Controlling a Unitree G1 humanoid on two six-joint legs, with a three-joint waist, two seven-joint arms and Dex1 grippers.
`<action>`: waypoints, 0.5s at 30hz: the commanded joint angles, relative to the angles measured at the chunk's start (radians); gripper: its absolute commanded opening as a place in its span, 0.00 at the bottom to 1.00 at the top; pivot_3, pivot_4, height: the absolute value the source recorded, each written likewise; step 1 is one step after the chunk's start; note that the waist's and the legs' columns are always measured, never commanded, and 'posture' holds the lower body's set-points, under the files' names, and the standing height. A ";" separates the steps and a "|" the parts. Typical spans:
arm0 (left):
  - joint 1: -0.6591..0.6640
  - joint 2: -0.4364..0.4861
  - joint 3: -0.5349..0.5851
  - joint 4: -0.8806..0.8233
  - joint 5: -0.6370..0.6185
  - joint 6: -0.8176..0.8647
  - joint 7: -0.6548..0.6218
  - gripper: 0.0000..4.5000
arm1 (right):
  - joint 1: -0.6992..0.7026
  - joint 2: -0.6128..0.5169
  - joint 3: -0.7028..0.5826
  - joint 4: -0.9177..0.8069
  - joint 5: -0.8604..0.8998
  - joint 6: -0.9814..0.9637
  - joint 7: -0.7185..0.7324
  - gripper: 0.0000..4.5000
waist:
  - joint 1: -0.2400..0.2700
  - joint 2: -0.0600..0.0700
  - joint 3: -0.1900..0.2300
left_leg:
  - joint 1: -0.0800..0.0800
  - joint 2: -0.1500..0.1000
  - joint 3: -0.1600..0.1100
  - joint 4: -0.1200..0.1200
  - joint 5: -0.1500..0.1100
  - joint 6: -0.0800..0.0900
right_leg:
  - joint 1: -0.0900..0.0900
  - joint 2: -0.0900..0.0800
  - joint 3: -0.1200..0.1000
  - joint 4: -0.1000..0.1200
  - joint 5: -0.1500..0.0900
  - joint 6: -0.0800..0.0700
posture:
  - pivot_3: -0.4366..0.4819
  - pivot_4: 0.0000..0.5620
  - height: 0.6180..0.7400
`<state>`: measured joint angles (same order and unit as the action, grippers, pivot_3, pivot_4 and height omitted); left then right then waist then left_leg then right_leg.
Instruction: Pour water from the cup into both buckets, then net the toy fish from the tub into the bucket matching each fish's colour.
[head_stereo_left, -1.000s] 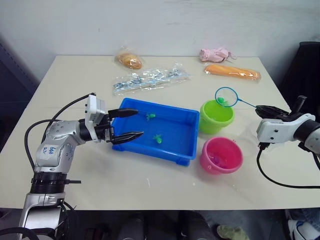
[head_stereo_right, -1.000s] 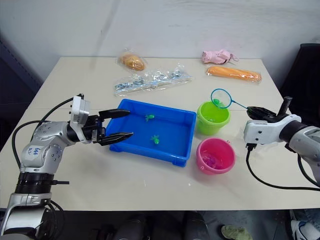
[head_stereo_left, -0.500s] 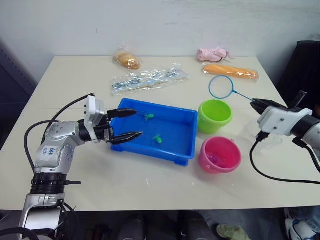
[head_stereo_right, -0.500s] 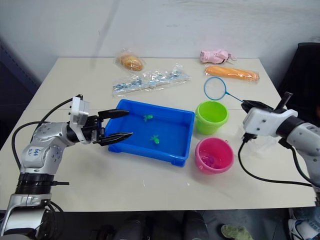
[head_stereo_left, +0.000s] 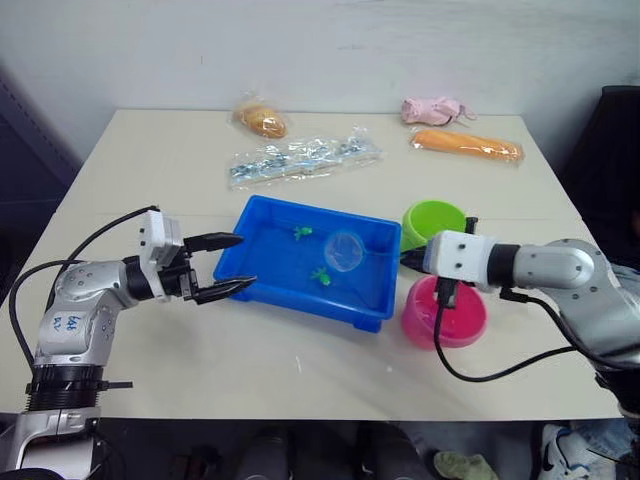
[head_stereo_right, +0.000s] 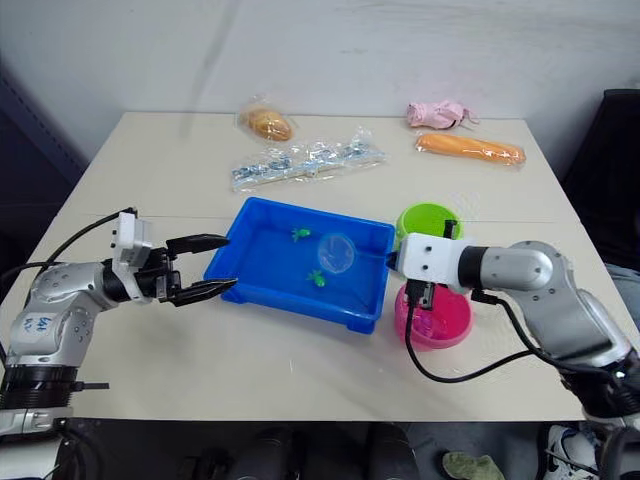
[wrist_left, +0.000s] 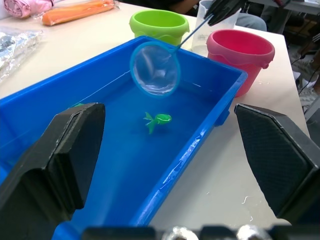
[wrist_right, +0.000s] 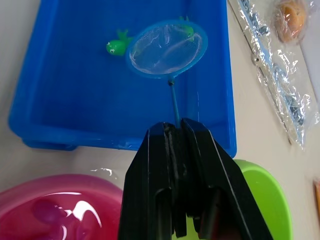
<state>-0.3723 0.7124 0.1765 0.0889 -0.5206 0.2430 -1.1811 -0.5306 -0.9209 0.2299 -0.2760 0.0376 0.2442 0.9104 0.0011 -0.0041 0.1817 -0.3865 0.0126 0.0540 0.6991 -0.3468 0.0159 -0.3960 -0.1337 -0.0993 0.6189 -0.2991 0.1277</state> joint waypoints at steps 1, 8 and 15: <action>0.013 0.013 0.020 -0.030 -0.004 -0.016 -0.006 0.99 | -0.064 0.031 0.021 0.056 -0.084 -0.030 -0.012 0.00 | -0.003 0.000 0.000 | 0.000 0.000 0.000 0.000 0.000 0.000 | 0.000 0.000 0.000 0.000 0.000 0.000 | 0.48 0.27 1.00; 0.032 0.004 0.015 -0.058 -0.008 -0.012 0.009 0.99 | -0.132 0.100 0.080 0.132 -0.170 -0.046 0.012 0.00 | -0.003 0.000 0.000 | 0.000 0.001 0.000 0.000 0.000 0.000 | 0.000 0.001 -0.001 0.000 0.000 0.000 | 0.48 0.27 1.00; 0.038 0.000 0.016 -0.067 -0.009 -0.010 0.020 0.99 | -0.119 0.118 0.104 0.104 -0.153 -0.015 0.108 0.00 | -0.004 0.000 0.000 | 0.000 0.000 0.000 0.000 0.000 0.000 | 0.000 0.001 -0.001 0.000 0.000 0.000 | 0.48 0.27 1.00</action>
<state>-0.3406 0.7120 0.1781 0.0525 -0.5206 0.2394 -1.1644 -0.6488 -0.7971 0.3505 -0.1319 -0.1271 0.2213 0.9944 -0.0031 -0.0039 0.1817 -0.3867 0.0131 0.0539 0.6988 -0.3466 0.0154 -0.3965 -0.1330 -0.1001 0.6190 -0.2992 0.1276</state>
